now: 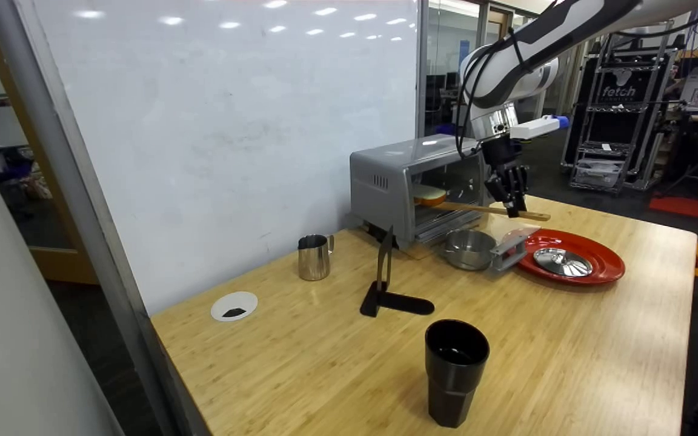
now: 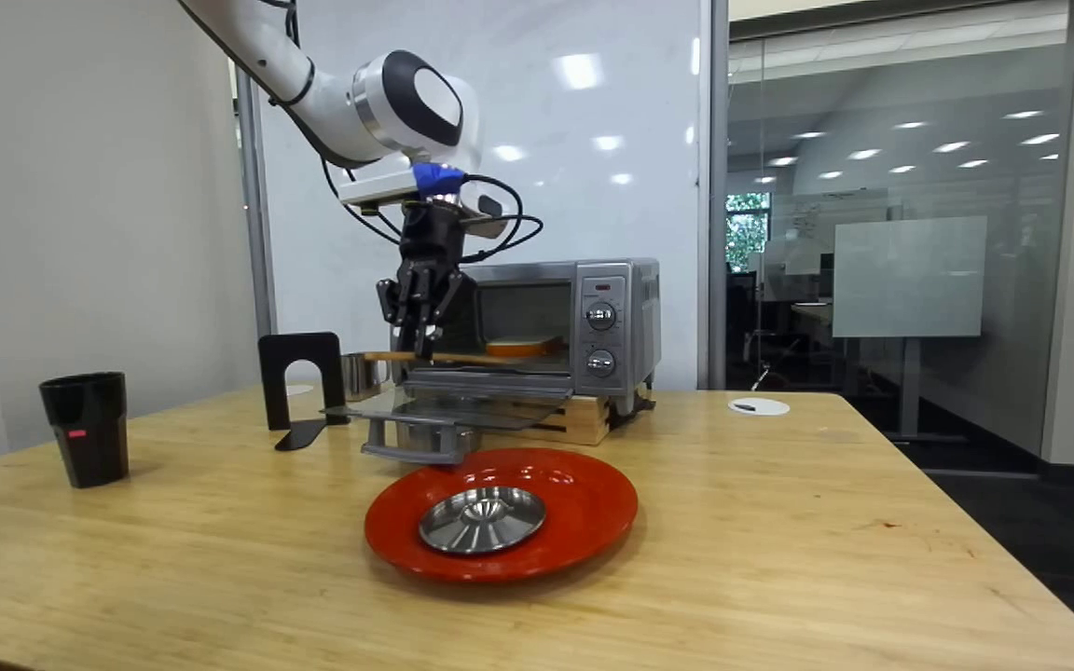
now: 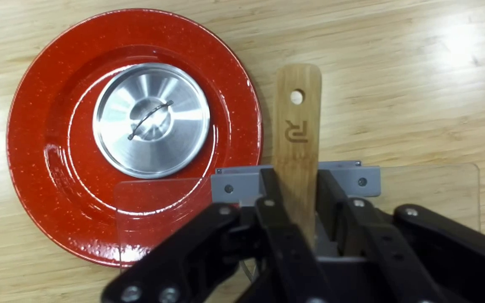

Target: Use the spatula to take the bread slice out of the oven

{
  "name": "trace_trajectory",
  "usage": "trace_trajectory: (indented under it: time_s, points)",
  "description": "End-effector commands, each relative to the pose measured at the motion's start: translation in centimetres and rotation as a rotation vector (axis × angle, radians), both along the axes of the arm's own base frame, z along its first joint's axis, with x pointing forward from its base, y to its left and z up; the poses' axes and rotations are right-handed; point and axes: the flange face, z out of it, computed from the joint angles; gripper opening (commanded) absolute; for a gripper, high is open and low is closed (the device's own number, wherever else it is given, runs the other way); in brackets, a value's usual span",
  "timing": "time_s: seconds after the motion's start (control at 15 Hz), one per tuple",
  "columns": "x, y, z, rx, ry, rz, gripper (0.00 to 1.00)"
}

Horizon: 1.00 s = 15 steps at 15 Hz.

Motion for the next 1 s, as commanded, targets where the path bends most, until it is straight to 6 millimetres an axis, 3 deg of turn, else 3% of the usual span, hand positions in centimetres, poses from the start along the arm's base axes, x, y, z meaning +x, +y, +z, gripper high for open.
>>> trace_trajectory:
  time_s: [0.0,0.33,0.93]
  points:
    - [0.7,-0.2,-0.9,-0.007,0.018,0.019,0.07]
    - [0.9,0.1,-1.6,-0.012,0.018,0.040,0.07]
    - [1.7,0.0,-0.6,-0.037,-0.086,0.073,0.07]
